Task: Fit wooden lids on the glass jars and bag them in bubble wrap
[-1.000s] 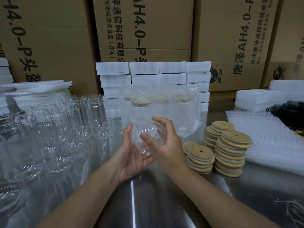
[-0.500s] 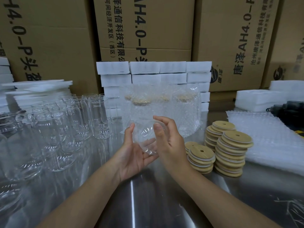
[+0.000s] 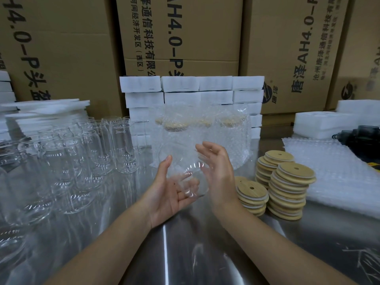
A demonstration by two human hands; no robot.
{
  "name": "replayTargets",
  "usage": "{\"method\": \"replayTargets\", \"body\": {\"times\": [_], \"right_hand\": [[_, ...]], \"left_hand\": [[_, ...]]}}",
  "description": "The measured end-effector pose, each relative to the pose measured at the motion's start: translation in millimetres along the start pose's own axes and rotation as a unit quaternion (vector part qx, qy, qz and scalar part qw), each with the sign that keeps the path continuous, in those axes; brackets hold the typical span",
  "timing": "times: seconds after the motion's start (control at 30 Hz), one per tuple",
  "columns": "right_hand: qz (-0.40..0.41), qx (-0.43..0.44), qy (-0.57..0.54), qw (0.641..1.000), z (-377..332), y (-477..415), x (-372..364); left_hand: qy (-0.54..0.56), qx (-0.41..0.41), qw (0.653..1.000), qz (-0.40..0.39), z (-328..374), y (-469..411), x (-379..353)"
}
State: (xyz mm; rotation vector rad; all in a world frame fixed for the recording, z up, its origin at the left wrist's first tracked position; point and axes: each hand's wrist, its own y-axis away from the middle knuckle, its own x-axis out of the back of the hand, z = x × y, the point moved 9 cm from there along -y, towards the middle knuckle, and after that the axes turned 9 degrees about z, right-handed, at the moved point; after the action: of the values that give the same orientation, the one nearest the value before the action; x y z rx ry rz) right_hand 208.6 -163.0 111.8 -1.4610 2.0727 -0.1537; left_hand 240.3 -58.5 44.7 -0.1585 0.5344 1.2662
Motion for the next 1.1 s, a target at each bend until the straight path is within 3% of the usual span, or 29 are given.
{"method": "replayTargets", "body": {"times": [0.1,0.17,0.4,0.5,0.8,1.0,1.1], "right_hand": [[0.013,-0.132,-0.088,0.987,12,-6,3],[-0.007,-0.154,-0.099,0.983,10,-7,1],[-0.089,0.012,0.115,0.989,-5,7,-16],[-0.110,0.068,0.174,0.976,-4,13,-22],[-0.097,0.026,0.132,0.986,11,5,-18],[-0.068,-0.006,0.131,0.989,18,-3,-11],[-0.059,-0.010,0.139,0.989,20,-6,-8]], "left_hand": [[0.005,-0.023,1.000,-0.009,0,-3,-2],[0.006,-0.056,0.998,-0.016,5,-4,-2],[0.079,-0.095,0.990,-0.062,18,1,-7],[-0.002,-0.116,0.991,-0.065,17,3,-12],[-0.107,-0.190,0.976,0.020,20,-3,-5],[-0.092,-0.234,0.963,0.097,27,3,5],[-0.073,-0.210,0.971,0.090,22,0,3]]}}
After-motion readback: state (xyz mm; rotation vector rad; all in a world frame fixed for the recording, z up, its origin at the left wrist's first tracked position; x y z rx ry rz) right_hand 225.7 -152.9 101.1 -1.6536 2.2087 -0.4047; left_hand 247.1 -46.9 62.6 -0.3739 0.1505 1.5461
